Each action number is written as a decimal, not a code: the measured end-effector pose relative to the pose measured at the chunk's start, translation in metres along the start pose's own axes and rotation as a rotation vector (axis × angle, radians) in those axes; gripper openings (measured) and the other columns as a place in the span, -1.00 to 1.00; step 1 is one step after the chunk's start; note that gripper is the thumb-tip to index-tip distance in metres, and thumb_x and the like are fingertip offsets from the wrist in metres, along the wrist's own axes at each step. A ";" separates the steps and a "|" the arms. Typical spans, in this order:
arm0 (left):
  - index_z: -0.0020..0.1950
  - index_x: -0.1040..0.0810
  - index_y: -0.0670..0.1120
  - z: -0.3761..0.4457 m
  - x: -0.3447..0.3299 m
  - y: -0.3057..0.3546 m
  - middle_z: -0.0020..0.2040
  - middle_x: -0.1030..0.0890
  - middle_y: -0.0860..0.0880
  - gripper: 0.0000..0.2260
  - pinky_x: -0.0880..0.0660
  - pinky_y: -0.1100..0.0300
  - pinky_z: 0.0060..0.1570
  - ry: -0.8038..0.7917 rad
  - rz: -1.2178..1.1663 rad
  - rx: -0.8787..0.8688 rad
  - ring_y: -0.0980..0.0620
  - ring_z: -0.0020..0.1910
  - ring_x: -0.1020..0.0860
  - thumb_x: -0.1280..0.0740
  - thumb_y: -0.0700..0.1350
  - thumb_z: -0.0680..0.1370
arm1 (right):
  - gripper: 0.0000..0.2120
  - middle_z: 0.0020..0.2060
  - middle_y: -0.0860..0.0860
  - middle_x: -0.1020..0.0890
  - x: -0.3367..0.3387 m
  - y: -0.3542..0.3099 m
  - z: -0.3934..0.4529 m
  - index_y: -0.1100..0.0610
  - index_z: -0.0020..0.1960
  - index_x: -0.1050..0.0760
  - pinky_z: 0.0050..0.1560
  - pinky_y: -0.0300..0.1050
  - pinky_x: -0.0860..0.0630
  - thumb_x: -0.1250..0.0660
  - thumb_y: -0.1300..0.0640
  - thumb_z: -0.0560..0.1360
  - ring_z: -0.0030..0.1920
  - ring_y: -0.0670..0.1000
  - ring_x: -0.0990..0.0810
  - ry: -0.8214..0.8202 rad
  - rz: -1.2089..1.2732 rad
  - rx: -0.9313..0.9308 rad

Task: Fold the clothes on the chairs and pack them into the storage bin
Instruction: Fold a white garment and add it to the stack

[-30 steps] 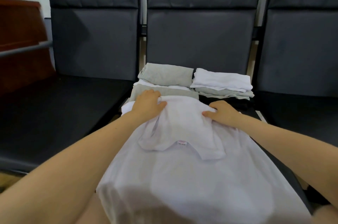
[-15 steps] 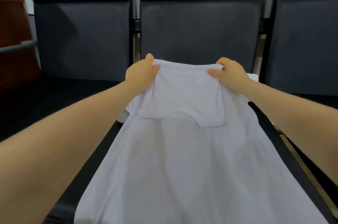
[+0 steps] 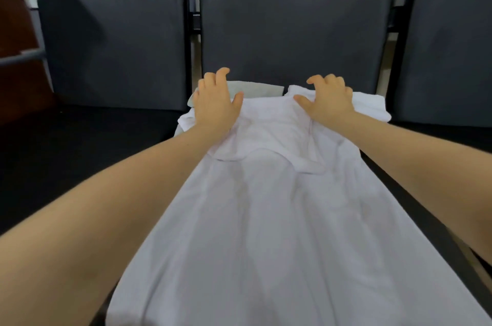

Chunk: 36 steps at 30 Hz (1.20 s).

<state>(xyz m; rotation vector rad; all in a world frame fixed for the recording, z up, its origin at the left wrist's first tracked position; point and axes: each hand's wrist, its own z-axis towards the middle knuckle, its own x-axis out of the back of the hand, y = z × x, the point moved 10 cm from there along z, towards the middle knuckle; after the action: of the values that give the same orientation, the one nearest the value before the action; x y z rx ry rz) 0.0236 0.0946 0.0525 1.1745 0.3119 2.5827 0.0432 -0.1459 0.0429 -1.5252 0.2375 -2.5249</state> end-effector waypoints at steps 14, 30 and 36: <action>-0.04 -0.61 -0.01 -0.157 0.067 0.055 -0.08 -0.56 0.09 -0.86 -0.45 0.25 -0.06 -0.439 -0.393 -0.161 0.14 -0.10 -0.52 -0.24 -0.11 0.56 | -0.81 -0.12 -0.08 -0.58 0.026 -0.057 -0.201 0.00 -0.06 -0.54 -0.08 -0.21 -0.41 -0.29 -0.11 0.53 -0.13 -0.07 -0.50 -0.531 0.224 0.241; 0.04 -0.63 0.17 -0.252 0.056 0.056 -0.08 -0.48 0.11 -0.87 -0.35 0.43 -0.03 -0.885 -0.479 -0.375 0.19 -0.10 -0.46 -0.36 -0.01 0.54 | -0.77 -0.06 -0.04 -0.49 0.036 -0.056 -0.299 0.05 0.08 -0.44 -0.06 -0.32 -0.42 -0.39 0.05 0.48 -0.14 -0.15 -0.43 -0.650 0.452 0.353; 0.07 -0.63 0.12 -0.207 0.037 0.021 -0.04 -0.51 0.09 -0.86 -0.40 0.31 0.05 -0.729 -0.389 -0.299 0.18 -0.05 -0.48 -0.37 0.01 0.53 | -0.72 -0.01 -0.15 -0.55 0.038 -0.051 -0.277 -0.04 0.03 -0.44 0.12 -0.25 -0.45 -0.42 -0.12 0.43 0.03 -0.20 -0.51 -0.658 0.506 0.325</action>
<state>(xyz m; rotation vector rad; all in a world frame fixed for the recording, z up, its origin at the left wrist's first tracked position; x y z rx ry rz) -0.1604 0.0718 -0.0492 1.6313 -0.0142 1.6612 -0.2233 -0.0939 -0.0409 -1.7726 0.0899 -1.5047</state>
